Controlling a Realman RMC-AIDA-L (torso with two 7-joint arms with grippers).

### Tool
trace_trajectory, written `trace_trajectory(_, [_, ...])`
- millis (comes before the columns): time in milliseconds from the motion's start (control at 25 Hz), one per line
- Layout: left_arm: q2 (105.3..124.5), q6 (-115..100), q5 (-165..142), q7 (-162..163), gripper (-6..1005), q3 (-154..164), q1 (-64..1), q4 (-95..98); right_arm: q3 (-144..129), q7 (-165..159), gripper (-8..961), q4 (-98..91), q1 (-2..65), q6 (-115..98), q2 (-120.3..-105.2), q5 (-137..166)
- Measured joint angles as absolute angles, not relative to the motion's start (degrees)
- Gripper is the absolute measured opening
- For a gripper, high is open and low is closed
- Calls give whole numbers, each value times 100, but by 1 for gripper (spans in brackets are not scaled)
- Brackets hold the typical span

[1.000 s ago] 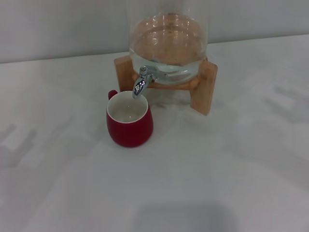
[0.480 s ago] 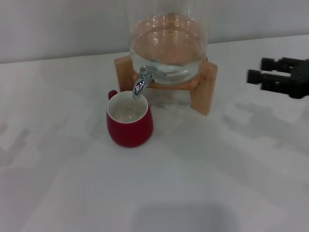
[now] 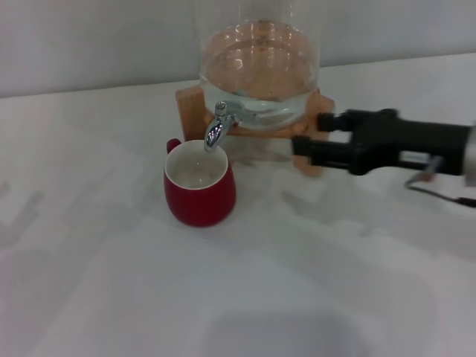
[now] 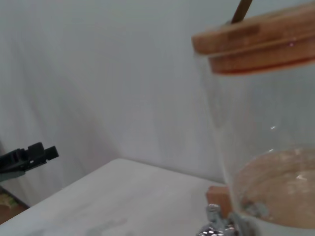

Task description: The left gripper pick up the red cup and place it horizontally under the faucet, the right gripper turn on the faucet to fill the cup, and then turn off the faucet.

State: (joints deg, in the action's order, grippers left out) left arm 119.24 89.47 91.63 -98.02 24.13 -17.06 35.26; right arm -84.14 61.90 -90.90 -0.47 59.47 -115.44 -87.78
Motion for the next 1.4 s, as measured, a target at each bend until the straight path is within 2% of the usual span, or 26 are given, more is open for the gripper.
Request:
trace_trajectory(320, [11907, 8946, 9121, -9741, 756, 2433, -1719, 3596, -9209, 6286, 657, -8674, 400, 5075, -11532, -8839])
trace_trajectory(1400, [11910, 8986, 9050, -9650, 757, 2434, -1624, 3758, -10011, 6424, 658, -8575, 669, 3997, -11513, -8920])
